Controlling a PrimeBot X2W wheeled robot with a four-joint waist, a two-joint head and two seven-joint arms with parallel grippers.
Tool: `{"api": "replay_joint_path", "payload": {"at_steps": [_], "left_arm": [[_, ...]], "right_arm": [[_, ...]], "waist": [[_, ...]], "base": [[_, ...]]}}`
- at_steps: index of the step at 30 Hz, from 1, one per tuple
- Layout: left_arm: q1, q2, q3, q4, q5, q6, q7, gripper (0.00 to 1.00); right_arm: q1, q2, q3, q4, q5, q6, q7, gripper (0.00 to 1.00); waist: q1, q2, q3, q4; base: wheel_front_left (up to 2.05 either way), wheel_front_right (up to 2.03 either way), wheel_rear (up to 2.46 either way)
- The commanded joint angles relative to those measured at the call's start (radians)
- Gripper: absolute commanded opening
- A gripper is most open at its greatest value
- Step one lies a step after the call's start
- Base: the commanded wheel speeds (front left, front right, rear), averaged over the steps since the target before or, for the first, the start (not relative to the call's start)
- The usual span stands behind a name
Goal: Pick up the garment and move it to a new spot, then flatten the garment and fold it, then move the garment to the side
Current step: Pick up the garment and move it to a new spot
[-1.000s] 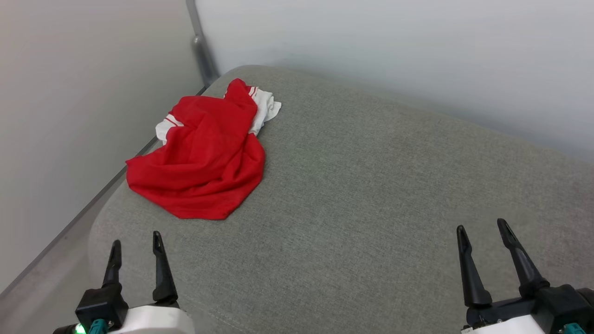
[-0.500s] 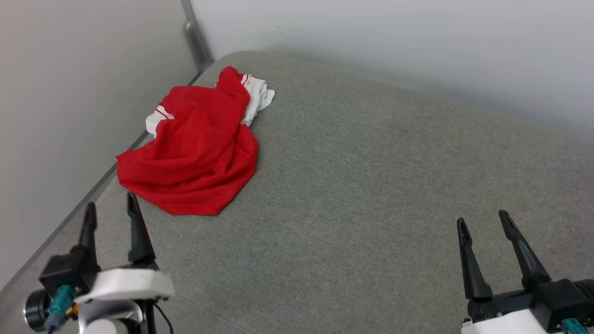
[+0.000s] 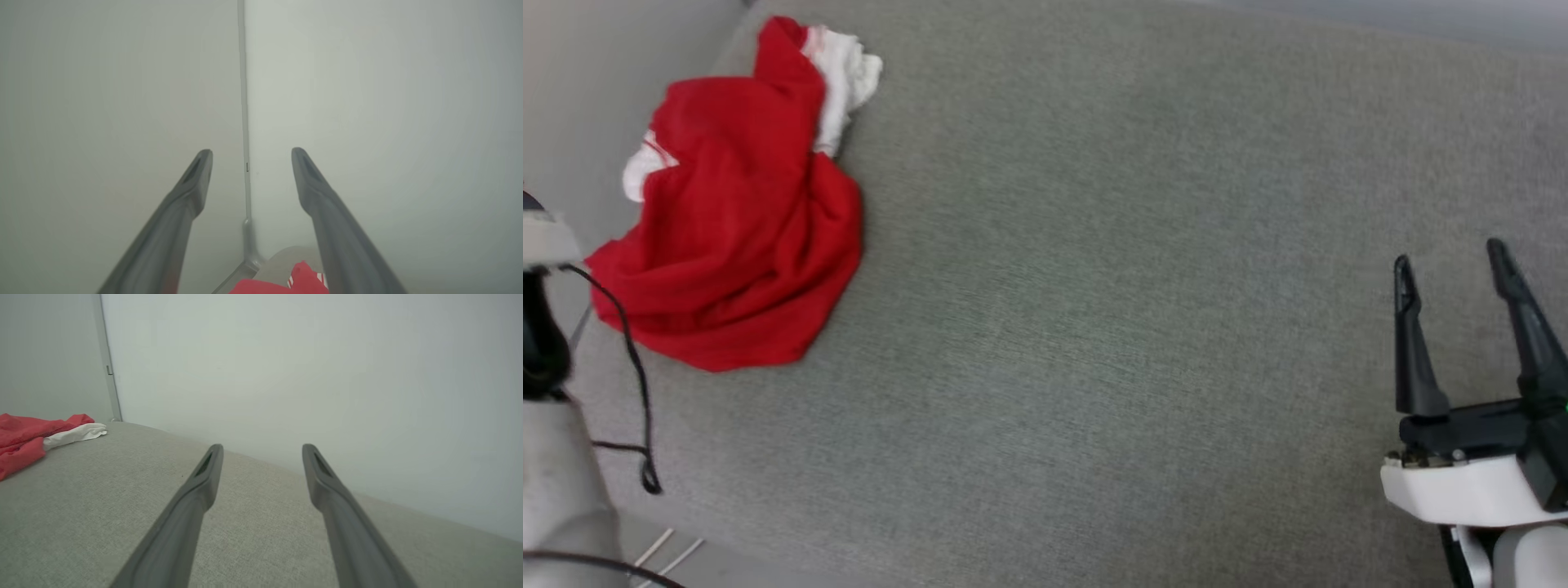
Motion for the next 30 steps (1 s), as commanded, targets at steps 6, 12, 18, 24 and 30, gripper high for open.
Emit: {"api": "replay_joint_path", "payload": {"at_steps": [6, 12, 18, 24, 30], "left_arm": [[-0.153, 0.14, -0.027, 0.174, -0.029, -0.024, 0.019, 1.0], [-0.261, 0.3, -0.187, 0.334, -0.18, -0.031, 0.246, 1.0], [-0.25, 0.441, -0.386, 0.359, -0.462, -0.03, 0.509, 1.0], [-0.234, 0.537, -0.518, 0.361, -0.687, -0.031, 0.75, 1.0], [-0.216, 0.579, -0.609, 0.373, -0.819, -0.031, 0.927, 1.0]], "right_arm": [[-0.057, -0.005, -0.02, -0.047, -0.023, 0.0, -0.002, 1.0], [-0.094, -0.012, -0.05, -0.096, -0.028, 0.0, -0.002, 1.0], [-0.113, -0.017, -0.086, -0.115, -0.026, 0.0, -0.002, 1.0], [-0.13, -0.03, -0.1, -0.135, -0.023, 0.0, -0.002, 1.0], [-0.131, -0.029, -0.094, -0.144, -0.027, 0.0, -0.002, 1.0]], "waist": [[-0.0001, 0.0, 0.14, -0.092], [-0.0001, 0.0, 0.222, -0.135], [-0.0001, 0.0, 0.275, -0.161], [-0.0001, 0.0, 0.325, -0.183], [-0.0001, 0.0, 0.354, -0.196]], "base": [[0.0, 0.0, 0.0], [0.0, 0.0, 0.0], [0.0, 0.0, 0.0], [0.0, 0.0, 0.0], [0.0, 0.0, 0.0]]}}
